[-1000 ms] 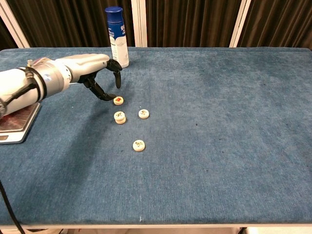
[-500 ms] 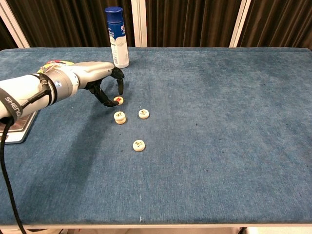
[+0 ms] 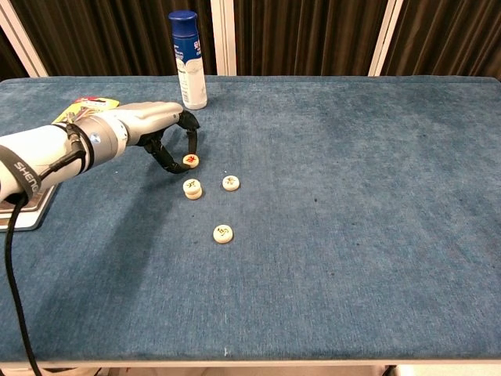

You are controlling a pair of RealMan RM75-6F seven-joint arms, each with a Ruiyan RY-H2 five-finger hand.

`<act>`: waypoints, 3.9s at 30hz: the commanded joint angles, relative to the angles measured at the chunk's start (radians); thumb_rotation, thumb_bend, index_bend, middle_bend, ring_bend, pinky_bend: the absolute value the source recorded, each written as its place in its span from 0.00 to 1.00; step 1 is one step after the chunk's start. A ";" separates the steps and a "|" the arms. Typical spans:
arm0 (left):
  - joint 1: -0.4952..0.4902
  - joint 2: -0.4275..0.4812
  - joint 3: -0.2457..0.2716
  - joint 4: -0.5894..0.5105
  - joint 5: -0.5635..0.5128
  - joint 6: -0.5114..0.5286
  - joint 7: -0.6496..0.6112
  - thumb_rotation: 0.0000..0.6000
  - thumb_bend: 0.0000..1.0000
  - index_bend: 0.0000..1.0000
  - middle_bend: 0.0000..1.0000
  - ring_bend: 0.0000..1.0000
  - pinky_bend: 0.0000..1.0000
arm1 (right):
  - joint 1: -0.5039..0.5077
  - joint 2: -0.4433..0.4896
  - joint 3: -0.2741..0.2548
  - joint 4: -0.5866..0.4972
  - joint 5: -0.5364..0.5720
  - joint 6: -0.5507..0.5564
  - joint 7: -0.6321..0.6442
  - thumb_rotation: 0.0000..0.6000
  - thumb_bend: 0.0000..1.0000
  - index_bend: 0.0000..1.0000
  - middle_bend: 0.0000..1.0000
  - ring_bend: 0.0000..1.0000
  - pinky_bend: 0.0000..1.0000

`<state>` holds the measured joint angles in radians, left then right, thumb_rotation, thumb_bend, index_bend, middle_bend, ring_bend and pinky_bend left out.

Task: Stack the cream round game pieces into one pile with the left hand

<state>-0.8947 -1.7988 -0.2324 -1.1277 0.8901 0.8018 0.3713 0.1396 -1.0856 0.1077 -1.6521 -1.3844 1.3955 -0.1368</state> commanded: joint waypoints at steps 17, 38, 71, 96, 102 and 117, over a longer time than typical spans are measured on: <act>0.040 0.144 0.070 -0.326 0.084 0.057 0.038 1.00 0.37 0.50 0.12 0.00 0.00 | 0.003 -0.008 -0.006 0.003 -0.011 -0.002 0.005 1.00 0.09 0.00 0.02 0.00 0.02; 0.039 0.154 0.100 -0.356 0.043 0.100 0.110 1.00 0.35 0.50 0.12 0.00 0.00 | 0.003 -0.009 -0.006 0.010 -0.014 0.001 0.014 1.00 0.09 0.00 0.02 0.00 0.02; 0.030 0.150 0.108 -0.344 0.027 0.096 0.118 1.00 0.34 0.47 0.12 0.00 0.00 | 0.003 -0.007 -0.006 0.001 -0.010 0.002 0.002 1.00 0.09 0.00 0.02 0.00 0.02; 0.019 0.151 0.092 -0.368 0.042 0.099 0.105 1.00 0.33 0.31 0.08 0.00 0.00 | -0.002 -0.006 -0.009 -0.001 -0.015 0.012 0.002 1.00 0.09 0.00 0.02 0.00 0.02; -0.036 0.100 0.047 -0.333 0.000 0.071 0.131 1.00 0.30 0.33 0.08 0.00 0.00 | -0.007 -0.003 -0.011 0.002 -0.019 0.019 0.009 1.00 0.09 0.00 0.02 0.00 0.02; -0.116 0.021 0.048 -0.234 -0.191 0.070 0.267 0.99 0.27 0.43 0.08 0.00 0.00 | -0.004 -0.005 -0.009 0.020 -0.016 0.006 0.029 1.00 0.09 0.00 0.02 0.00 0.02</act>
<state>-1.0076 -1.7744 -0.1871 -1.3654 0.7039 0.8687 0.6348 0.1358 -1.0900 0.0986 -1.6318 -1.4006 1.4019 -0.1081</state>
